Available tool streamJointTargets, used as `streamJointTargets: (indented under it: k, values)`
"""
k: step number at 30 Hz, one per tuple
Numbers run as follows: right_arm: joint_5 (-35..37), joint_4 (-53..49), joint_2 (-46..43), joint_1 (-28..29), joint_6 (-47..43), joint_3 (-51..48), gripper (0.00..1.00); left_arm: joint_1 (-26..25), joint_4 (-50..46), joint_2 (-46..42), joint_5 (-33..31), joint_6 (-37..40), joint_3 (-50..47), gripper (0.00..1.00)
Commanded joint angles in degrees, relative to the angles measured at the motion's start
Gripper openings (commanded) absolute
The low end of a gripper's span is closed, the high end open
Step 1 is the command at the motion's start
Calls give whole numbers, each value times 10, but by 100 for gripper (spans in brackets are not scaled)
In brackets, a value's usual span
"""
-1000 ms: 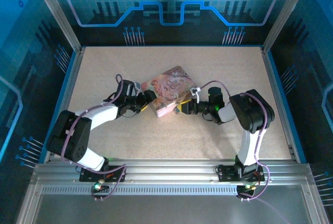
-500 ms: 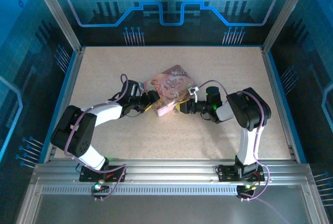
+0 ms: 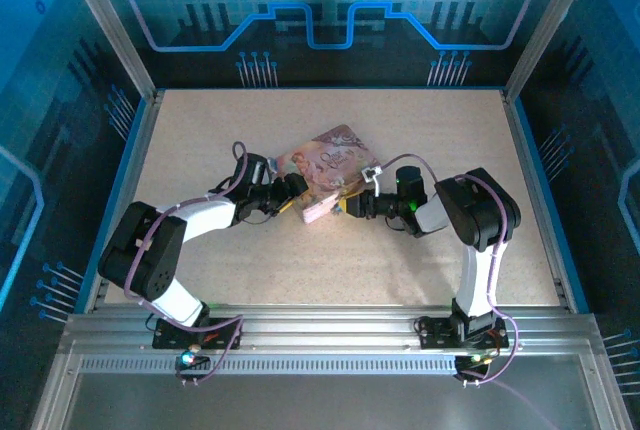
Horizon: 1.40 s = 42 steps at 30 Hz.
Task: Unlock the padlock with the key
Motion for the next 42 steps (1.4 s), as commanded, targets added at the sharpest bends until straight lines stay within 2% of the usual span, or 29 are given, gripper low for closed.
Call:
streamJointTargets:
  k: [1, 27, 42]
  values:
    - [-12, 6, -16, 4, -12, -6, 33, -9, -3, 11, -2, -3, 9, 73]
    - [17, -22, -26, 4, -4, -1, 2, -9, -7, 6, -4, -2, 9, 72]
    - [33, -21, -45, -6, 12, -23, 1, -9, -8, 4, -14, -1, -4, 72]
